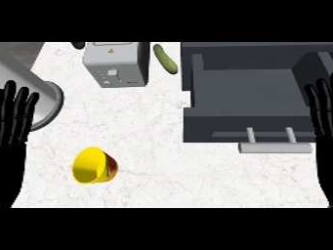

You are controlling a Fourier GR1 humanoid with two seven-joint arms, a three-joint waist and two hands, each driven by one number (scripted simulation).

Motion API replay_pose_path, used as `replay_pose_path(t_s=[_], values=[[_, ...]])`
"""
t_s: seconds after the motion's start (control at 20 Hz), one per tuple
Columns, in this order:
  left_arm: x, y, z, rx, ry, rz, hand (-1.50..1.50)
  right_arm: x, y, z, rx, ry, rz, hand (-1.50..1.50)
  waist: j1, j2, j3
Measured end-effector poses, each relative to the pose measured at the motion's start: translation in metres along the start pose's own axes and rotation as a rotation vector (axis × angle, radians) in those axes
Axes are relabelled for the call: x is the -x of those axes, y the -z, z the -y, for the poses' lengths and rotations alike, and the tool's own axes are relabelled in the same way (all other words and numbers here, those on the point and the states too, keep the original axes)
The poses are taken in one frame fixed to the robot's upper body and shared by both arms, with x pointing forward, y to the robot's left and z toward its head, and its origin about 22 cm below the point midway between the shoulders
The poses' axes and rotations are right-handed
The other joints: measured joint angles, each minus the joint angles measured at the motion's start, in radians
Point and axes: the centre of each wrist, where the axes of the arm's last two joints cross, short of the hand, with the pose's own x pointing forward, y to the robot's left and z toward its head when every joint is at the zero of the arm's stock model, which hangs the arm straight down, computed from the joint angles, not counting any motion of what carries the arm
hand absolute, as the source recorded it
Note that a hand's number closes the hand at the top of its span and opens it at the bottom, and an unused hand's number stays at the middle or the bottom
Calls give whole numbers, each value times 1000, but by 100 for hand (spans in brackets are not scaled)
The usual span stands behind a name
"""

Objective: Pick up the cup, place it into the drawer and close the drawer

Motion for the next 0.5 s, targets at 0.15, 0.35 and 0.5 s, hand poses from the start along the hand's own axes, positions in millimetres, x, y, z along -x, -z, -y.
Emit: replay_pose_path(t_s=[0.15, 0.35, 0.5], values=[[1, 3, -3, 62, -31, 2, -150, 5, 0, 1, -7, 14, -4, -150, -4, -13, -20], [0, -11, -8, 183, -163, -23, -150, 8, -2, 0, -41, 24, -38, -150, 0, -21, -32], [8, -20, -14, 182, -281, -123, -150, 12, -1, -1, -101, 36, -110, -150, 1, -23, -36]])
